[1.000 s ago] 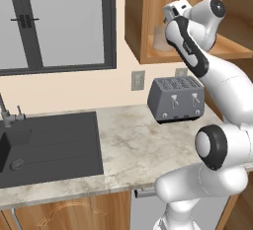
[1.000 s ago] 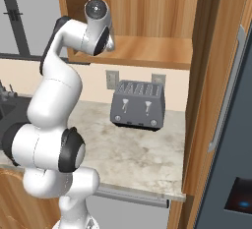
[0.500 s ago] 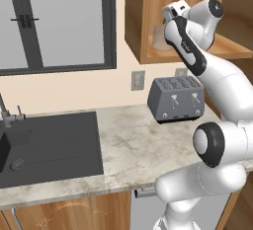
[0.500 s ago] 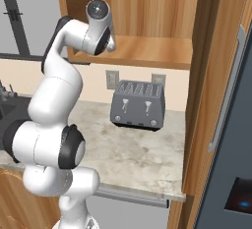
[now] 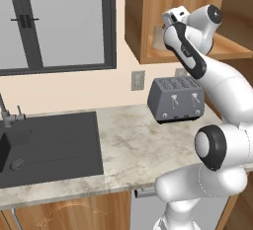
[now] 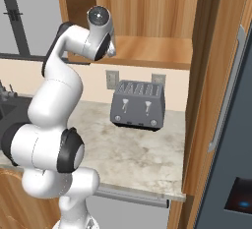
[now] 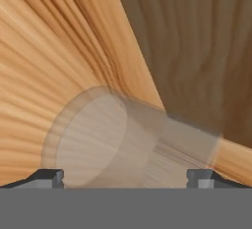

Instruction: There is a bowl on the dining counter. Grab a lemon wedge from the fridge and place it in the bowl. Then get the liquor bottle and glass cup from the cabinet and place them next to the bowl.

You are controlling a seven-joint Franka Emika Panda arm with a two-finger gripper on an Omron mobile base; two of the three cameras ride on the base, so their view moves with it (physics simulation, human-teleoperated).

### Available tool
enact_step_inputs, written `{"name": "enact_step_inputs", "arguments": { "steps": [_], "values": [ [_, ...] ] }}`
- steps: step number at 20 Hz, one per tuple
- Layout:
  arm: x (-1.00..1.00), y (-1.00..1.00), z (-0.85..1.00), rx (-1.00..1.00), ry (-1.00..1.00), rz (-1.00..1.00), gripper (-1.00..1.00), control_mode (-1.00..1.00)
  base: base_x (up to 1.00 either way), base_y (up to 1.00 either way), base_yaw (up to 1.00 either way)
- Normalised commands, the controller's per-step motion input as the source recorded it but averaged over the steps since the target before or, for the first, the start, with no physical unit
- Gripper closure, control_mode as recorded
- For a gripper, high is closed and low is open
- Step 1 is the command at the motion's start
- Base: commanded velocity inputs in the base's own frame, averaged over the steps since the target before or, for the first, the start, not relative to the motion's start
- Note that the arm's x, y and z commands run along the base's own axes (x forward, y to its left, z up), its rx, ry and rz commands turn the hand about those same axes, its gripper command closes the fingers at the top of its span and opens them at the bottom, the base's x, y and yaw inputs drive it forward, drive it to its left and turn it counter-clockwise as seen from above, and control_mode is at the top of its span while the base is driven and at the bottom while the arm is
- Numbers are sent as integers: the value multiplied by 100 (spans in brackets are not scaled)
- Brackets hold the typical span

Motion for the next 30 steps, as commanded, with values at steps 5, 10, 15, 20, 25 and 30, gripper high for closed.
{"name": "enact_step_inputs", "arguments": {
  "steps": [5, 10, 15, 20, 25, 30],
  "values": [
    [0, 0, -20, 0, 0, 0, -100, -100, 0, 0, 0],
    [0, 0, -18, 0, 1, 0, -100, -100, 0, 0, 0],
    [0, 0, -26, 0, 3, 0, 100, -100, 0, 0, 0],
    [-1, 0, -21, 0, 0, 0, 100, -100, 0, 0, 0],
    [-1, 0, -14, 0, 0, 0, 100, -100, 0, 0, 0],
    [-2, 0, -8, 1, 0, 0, 100, -100, 0, 0, 0]
  ]
}}
